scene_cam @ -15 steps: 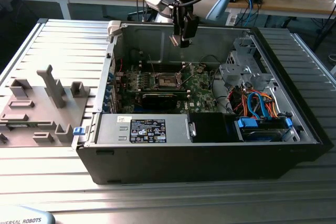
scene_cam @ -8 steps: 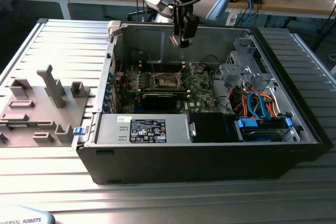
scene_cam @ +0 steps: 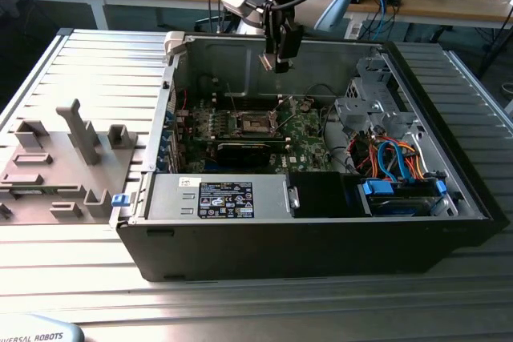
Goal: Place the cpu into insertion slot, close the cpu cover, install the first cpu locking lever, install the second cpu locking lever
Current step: 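Place the cpu into insertion slot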
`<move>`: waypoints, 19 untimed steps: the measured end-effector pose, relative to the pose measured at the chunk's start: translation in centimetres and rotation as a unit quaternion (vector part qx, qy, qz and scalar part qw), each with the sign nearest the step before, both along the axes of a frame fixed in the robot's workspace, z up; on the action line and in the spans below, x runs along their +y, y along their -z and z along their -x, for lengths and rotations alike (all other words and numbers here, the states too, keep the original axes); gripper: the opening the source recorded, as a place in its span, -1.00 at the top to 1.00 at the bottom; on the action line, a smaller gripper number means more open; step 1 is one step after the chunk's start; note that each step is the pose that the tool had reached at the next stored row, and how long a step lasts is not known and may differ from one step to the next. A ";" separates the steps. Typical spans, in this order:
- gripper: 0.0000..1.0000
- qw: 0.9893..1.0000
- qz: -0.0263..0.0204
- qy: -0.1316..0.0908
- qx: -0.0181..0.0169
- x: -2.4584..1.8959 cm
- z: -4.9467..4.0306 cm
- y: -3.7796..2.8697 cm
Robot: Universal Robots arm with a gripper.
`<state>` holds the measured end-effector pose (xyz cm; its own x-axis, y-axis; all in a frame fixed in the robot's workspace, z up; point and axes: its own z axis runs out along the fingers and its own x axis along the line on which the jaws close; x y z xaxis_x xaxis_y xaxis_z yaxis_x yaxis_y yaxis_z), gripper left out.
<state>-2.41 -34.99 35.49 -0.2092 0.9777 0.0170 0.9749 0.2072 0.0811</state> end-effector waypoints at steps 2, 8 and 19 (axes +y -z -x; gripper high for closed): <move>-0.08 1.000 0.000 0.002 0.000 0.00 0.00 0.00; -0.08 1.000 0.000 0.005 0.000 0.00 0.00 0.00; -0.08 1.000 0.000 0.012 0.000 0.00 0.00 0.01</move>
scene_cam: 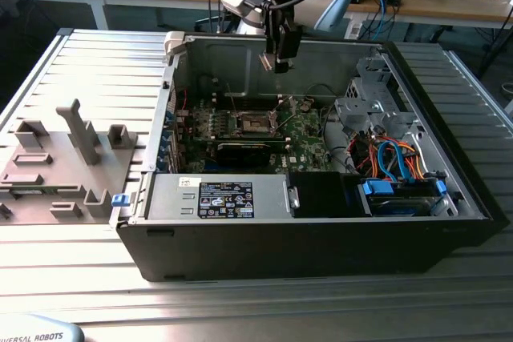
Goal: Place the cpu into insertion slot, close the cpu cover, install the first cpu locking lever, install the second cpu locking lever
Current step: 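Place the cpu into insertion slot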
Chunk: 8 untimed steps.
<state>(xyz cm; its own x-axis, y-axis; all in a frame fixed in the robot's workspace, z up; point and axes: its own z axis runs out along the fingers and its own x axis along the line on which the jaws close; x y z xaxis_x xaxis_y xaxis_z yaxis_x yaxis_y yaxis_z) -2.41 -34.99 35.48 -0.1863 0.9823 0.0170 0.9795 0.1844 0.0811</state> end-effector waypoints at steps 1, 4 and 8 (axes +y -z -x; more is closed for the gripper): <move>-0.08 1.000 0.000 0.001 0.000 0.00 0.00 0.00; -0.08 1.000 0.000 0.003 0.000 0.00 0.00 0.00; -0.08 1.000 0.000 0.005 0.000 0.00 0.00 0.00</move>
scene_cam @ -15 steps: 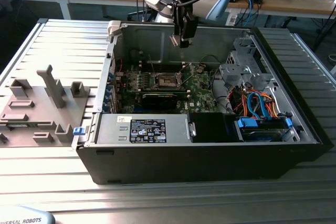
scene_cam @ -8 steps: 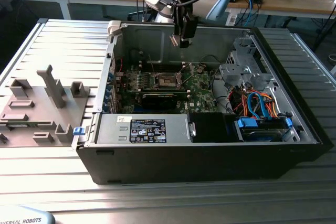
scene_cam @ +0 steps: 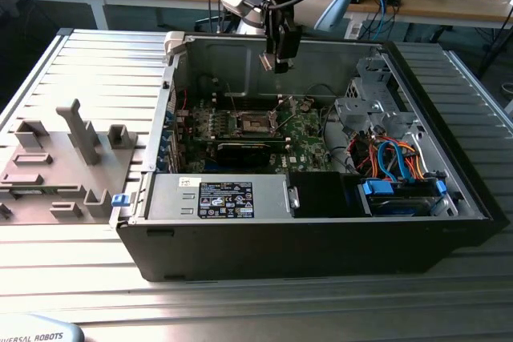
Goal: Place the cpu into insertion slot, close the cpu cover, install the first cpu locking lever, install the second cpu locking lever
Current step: 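Place the cpu into insertion slot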
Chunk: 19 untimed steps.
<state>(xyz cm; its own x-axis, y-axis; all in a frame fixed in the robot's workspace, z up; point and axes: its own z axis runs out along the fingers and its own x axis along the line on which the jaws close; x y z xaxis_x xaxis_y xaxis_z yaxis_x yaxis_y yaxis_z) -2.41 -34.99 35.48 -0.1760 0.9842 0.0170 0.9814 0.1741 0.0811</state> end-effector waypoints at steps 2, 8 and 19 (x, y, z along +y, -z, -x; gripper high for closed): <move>-0.08 1.000 0.000 0.001 0.000 0.00 0.00 0.00; -0.08 1.000 0.000 0.004 0.000 0.00 0.00 0.01; -0.08 1.000 0.000 0.013 0.000 0.00 0.00 0.01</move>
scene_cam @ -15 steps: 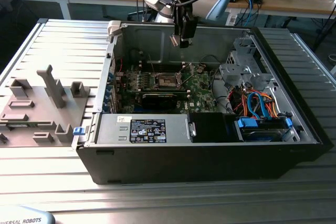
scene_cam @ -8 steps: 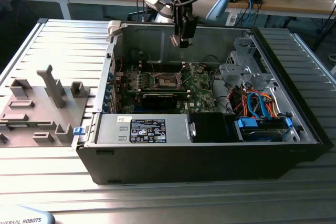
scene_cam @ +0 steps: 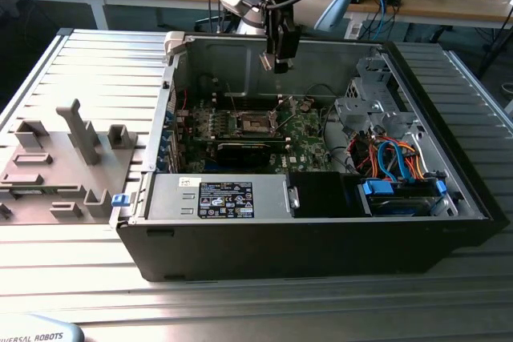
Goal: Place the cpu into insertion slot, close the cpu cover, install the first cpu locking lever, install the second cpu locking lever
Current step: 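Place the cpu into insertion slot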
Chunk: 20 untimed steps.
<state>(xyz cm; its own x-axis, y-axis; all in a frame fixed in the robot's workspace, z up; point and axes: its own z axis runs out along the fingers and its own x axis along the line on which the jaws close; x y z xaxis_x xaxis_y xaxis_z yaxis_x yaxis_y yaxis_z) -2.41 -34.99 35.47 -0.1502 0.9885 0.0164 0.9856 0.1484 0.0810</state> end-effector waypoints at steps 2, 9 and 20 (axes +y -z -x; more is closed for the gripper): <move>-0.08 1.000 0.000 0.002 0.000 0.00 0.00 0.00; -0.08 1.000 0.000 0.007 0.000 0.00 0.00 0.01; -0.08 1.000 0.000 0.015 0.000 0.00 0.00 0.02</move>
